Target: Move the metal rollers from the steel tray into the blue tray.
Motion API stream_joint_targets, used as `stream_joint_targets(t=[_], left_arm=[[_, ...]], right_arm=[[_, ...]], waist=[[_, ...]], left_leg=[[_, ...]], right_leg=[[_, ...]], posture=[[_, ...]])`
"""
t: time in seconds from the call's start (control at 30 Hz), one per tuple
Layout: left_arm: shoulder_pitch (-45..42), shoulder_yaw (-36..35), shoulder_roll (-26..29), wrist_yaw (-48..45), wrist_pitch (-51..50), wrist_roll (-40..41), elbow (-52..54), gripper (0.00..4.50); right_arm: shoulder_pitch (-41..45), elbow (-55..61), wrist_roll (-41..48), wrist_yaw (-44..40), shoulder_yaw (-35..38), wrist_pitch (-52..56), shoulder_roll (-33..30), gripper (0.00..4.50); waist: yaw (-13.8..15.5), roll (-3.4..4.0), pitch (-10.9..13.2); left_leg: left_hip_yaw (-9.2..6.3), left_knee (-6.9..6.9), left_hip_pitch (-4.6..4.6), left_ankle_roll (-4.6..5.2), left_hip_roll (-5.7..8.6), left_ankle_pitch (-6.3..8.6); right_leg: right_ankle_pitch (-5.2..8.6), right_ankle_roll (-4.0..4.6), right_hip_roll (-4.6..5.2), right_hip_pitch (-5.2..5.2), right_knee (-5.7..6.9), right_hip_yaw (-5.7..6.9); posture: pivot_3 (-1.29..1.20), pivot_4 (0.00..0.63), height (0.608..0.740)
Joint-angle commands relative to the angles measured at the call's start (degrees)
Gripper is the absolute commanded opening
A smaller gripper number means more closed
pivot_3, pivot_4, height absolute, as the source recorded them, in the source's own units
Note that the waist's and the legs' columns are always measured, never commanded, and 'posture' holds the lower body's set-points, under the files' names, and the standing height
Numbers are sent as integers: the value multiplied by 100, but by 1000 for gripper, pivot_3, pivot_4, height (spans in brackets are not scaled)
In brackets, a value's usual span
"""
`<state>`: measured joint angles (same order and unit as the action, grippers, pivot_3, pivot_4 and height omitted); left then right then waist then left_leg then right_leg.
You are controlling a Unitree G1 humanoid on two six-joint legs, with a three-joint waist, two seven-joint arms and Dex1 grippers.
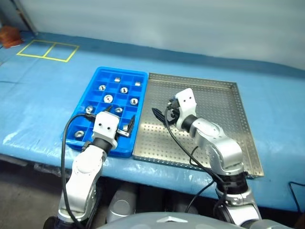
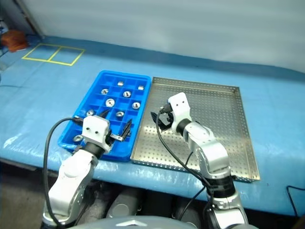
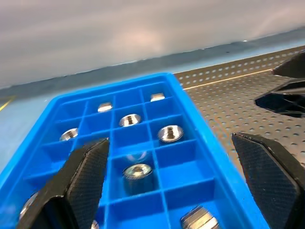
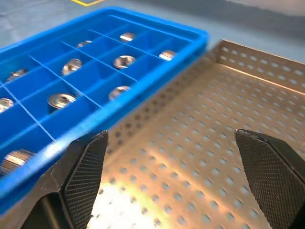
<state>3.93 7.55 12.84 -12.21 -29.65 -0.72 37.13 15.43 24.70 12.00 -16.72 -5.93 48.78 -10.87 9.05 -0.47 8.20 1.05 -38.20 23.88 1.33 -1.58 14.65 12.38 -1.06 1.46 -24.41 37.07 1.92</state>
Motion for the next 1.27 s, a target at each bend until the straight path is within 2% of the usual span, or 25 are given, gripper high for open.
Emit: stream_joint_targets(t=[0.03,0.17,0.27,0.43,0.83,1.03,1.27], left_arm=[[-303,18,110,-270,85,151,-202,4500],[-489,44,193,-378,90,142,-492,4500],[-527,39,208,-371,87,97,-641,4500],[-459,-112,-26,-88,98,113,-810,4500],[-314,-568,242,-203,158,167,-692,4500],[-129,-548,521,-605,124,354,-530,4500],[-82,-599,541,-599,87,429,-454,4500]], right_arm=[[-348,595,-132,335,124,83,-38,4476],[-814,986,-175,466,16,218,-129,4476],[-1043,1227,-107,459,-5,381,-192,4476],[-1352,1540,-98,559,-9,626,-220,4476],[-1319,1497,-66,499,-98,553,-328,4476],[-1233,1419,-33,378,-156,503,-387,4476],[-1148,1347,-76,399,-186,448,-445,4476]], waist=[[-238,0,0],[-651,0,0],[-803,-1,1],[-796,-2,1],[-780,-4,0],[-770,-4,1],[-746,-4,1]], left_leg=[[-1,1,-2,0,-1,0],[-3,4,-18,1,-1,0],[4,5,-28,1,-3,0],[4,0,-35,-1,-10,-3],[24,-4,-38,5,-9,-5],[30,-3,-37,5,-9,-5],[34,-4,-39,8,-8,-7]], right_leg=[[-1,0,1,1,0,-3],[-2,-2,-2,6,4,-24],[0,-5,-7,5,13,-36],[13,-27,-7,7,25,-42],[3,-44,0,3,26,-73],[0,-47,1,-1,25,-84],[0,-47,1,-1,25,-91]], posture=[[78,150,740],[54,150,740],[68,150,740],[68,150,740],[83,150,740],[101,150,740],[105,150,740]])
